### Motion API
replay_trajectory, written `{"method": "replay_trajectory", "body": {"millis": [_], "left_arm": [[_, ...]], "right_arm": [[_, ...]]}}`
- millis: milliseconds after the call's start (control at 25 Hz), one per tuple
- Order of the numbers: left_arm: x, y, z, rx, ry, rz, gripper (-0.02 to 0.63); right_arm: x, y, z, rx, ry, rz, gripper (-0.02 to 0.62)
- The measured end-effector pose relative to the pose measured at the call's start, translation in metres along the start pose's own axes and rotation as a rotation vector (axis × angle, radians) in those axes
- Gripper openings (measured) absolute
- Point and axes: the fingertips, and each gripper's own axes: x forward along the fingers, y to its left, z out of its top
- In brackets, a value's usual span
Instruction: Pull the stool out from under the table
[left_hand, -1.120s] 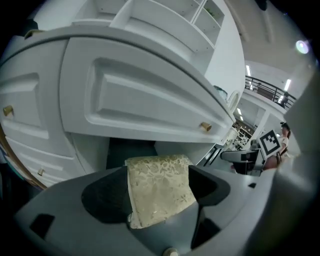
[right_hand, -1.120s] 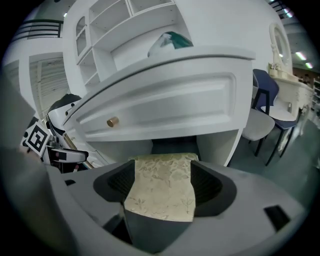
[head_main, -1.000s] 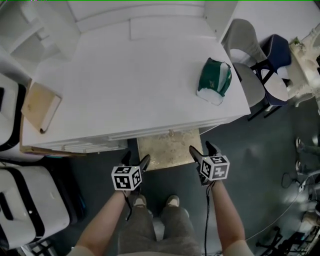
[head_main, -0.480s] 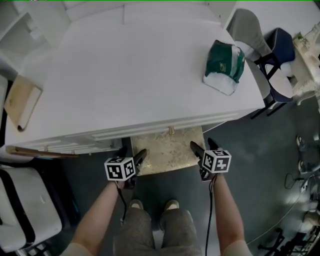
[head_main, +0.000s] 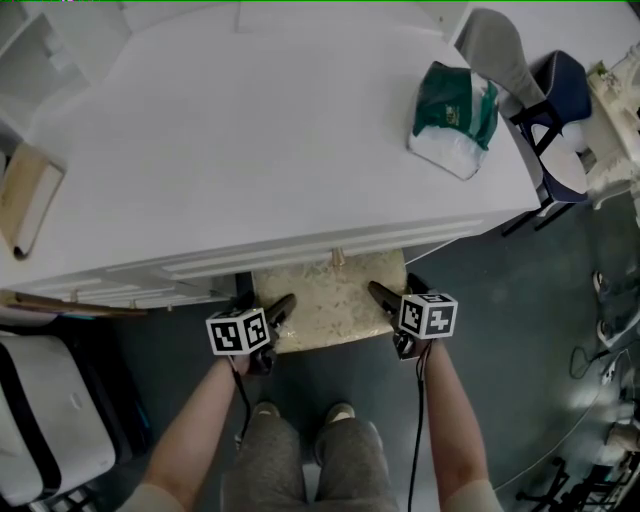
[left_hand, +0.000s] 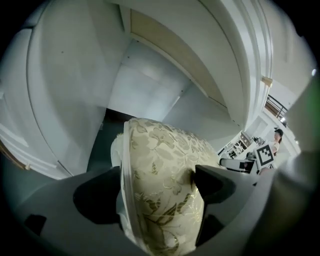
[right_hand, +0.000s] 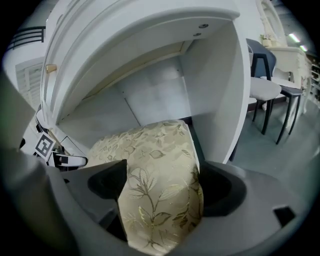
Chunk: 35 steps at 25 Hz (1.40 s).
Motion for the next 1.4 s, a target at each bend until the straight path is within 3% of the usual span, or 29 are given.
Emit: {"method": "replay_trajectory", "body": {"millis": [160,520,720,920,1200,1400], "left_arm": [[0.008,0.005,-0.006,-0.102,0.035,-0.071,0.498],[0.019,0.000,-0.007,-0.110,0.035,-0.180,0.506],[0.017,0.001,-0.004,-0.073,0.031,-0.187,0.505],[0.009,0.001,-0.007,0.021,0.079,-0.185,0.500],[-0.026,-0.004,-0.028,-0.023,0.121,-0.191,0.499],[-0.057,-0.026,-0.039,0.016,0.167,-0.178,0.499]], "right_arm": [[0.003,-0.007,-0.001,-0.016,0.034,-0.005,0.482],[0.017,-0.009,-0.009,0.063,0.049,0.124,0.506],[0.016,-0.007,-0.009,0.059,0.042,0.131,0.505],[0.001,0.001,-0.027,0.104,0.036,0.158,0.499],[-0.041,0.023,-0.048,0.148,0.067,0.167,0.463],[-0.086,0.030,-0.061,0.179,0.058,0.149,0.463]]}}
